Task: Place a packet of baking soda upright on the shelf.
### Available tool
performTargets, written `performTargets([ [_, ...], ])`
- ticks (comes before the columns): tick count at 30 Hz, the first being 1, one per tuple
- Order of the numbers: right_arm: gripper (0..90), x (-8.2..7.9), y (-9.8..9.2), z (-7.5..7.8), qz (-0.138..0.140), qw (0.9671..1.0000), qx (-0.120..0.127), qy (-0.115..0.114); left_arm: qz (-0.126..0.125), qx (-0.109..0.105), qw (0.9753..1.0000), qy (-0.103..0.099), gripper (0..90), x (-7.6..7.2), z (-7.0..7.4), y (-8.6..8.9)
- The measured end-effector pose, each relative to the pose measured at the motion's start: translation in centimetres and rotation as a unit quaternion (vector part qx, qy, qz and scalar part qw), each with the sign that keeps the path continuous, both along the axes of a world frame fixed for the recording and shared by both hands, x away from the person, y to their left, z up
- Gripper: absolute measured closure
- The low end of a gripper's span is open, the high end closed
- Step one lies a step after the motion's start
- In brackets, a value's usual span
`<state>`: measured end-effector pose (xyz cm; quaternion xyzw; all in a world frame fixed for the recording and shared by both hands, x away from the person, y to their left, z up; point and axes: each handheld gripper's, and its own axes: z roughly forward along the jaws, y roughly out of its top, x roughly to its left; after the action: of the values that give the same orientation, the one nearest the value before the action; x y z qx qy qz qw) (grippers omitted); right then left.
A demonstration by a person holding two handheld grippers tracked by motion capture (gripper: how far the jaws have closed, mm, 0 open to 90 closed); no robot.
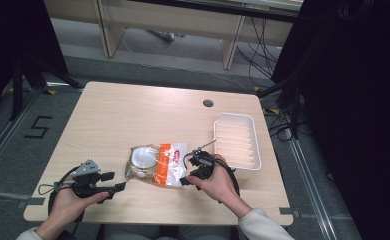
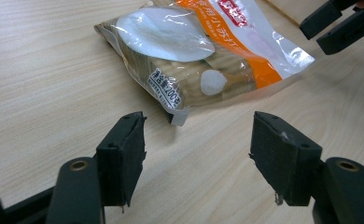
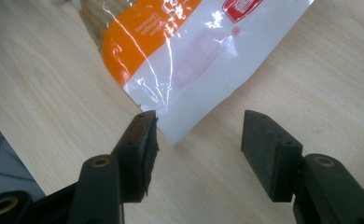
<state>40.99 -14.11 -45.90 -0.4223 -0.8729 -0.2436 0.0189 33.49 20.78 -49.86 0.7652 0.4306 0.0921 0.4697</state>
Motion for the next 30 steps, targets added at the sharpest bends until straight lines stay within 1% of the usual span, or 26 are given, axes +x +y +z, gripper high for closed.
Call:
performTargets([
  [1,45.6,0.1,0.1,0.1,-0.008,1.0000,0.003,0.004,0.001,0.002,1.0000,0.003,34.9,0.0,0.0,0.0],
  [2,45.0,0.4,0.1,0.1,-0.004,1.0000,0.005,-0.003,0.000,0.002,1.0000,0.003,34.9,0.0,0.0,0.1],
  [3,44.5,0.5,0.2,0.2,-0.009,0.9999,0.005,0.000,-0.002,0.004,1.0000,0.001,34.9,0.0,0.0,0.1],
  [5,43.6,0.8,0.2,0.0,-0.014,0.9999,0.000,0.002,-0.001,0.002,1.0000,0.003,34.9,-0.1,0.0,0.0],
  [6,43.4,0.9,0.2,-0.1,-0.020,0.9998,-0.006,0.007,-0.002,0.002,1.0000,0.001,34.9,-0.1,0.0,0.0],
  [7,43.0,0.9,0.3,-0.2,-0.030,0.9994,-0.007,0.019,-0.003,0.002,1.0000,0.001,34.9,-0.1,0.0,0.0],
  [8,42.9,1.0,0.3,-0.5,-0.029,0.9993,-0.003,0.021,-0.004,0.005,1.0000,0.000,35.0,-0.1,0.0,0.1],
  [9,42.8,1.1,0.4,-0.7,-0.032,0.9990,0.002,0.032,-0.004,0.004,1.0000,-0.001,35.1,0.0,0.0,0.1],
  [10,42.8,1.2,0.4,-0.9,-0.029,0.9988,0.007,0.038,-0.001,0.004,1.0000,0.000,35.1,-0.1,0.0,0.1],
  [11,42.8,1.3,0.5,-1.0,-0.032,0.9984,0.010,0.047,0.000,0.000,1.0000,0.003,35.1,-0.1,0.0,-0.1],
  [12,42.6,1.4,0.6,-1.0,-0.033,0.9982,0.011,0.048,-0.005,0.006,1.0000,0.000,35.1,-0.1,0.0,0.0],
  [13,42.6,1.5,0.7,-1.1,-0.032,0.9980,0.014,0.052,-0.005,0.005,1.0000,0.000,35.1,-0.1,0.0,-0.1],
  [14,42.6,1.6,0.8,-1.3,-0.032,0.9982,0.015,0.049,-0.006,0.007,1.0000,-0.001,35.1,0.0,0.0,-0.1],
  [15,42.6,1.7,1.0,-1.3,-0.034,0.9977,0.015,0.057,-0.006,0.006,1.0000,-0.001,35.1,0.0,0.0,-0.1],
  [16,42.7,1.8,1.2,-1.4,-0.035,0.9977,0.014,0.056,-0.005,0.003,1.0000,0.000,35.1,-0.1,0.0,-0.1],
  [17,43.0,1.9,1.3,-1.5,-0.037,0.9977,0.011,0.055,-0.007,0.007,1.0000,0.001,35.0,0.0,0.0,0.0],
  [18,43.2,2.0,1.4,-1.6,-0.035,0.9976,0.013,0.058,-0.007,0.006,1.0000,0.001,35.1,-0.1,0.0,0.0],
  [20,43.9,2.1,1.6,-1.9,-0.028,0.9980,0.009,0.055,-0.008,0.003,1.0000,-0.003,35.1,-0.1,0.0,-0.1],
  [21,44.2,2.1,1.7,-1.9,-0.033,0.9975,0.012,0.061,-0.006,0.004,1.0000,-0.003,35.1,-0.1,0.1,-0.1],
  [23,44.2,2.1,1.9,-1.9,-0.030,0.9971,0.015,0.068,-0.007,0.004,1.0000,-0.002,35.1,-0.1,0.1,-0.1],
  [25,43.7,2.0,2.1,-2.0,-0.036,0.9974,0.014,0.061,-0.007,0.001,1.0000,0.000,35.1,-0.1,0.0,-0.1],
  [26,43.7,2.1,2.2,-1.9,-0.032,0.9974,0.008,0.064,-0.006,0.001,1.0000,0.000,35.1,-0.1,0.0,-0.1],
  [28,44.8,2.2,2.3,-1.9,-0.029,0.9985,0.019,0.044,-0.009,0.002,1.0000,0.000,35.1,-0.1,0.0,-0.1],
  [29,45.6,2.2,2.3,-1.7,-0.022,0.9986,0.024,0.043,-0.007,-0.001,1.0000,-0.001,35.1,-0.1,0.0,-0.2],
  [30,45.7,2.2,2.4,-1.5,-0.026,0.9981,0.032,0.046,-0.007,-0.001,1.0000,0.000,35.1,-0.1,0.0,-0.2],
])
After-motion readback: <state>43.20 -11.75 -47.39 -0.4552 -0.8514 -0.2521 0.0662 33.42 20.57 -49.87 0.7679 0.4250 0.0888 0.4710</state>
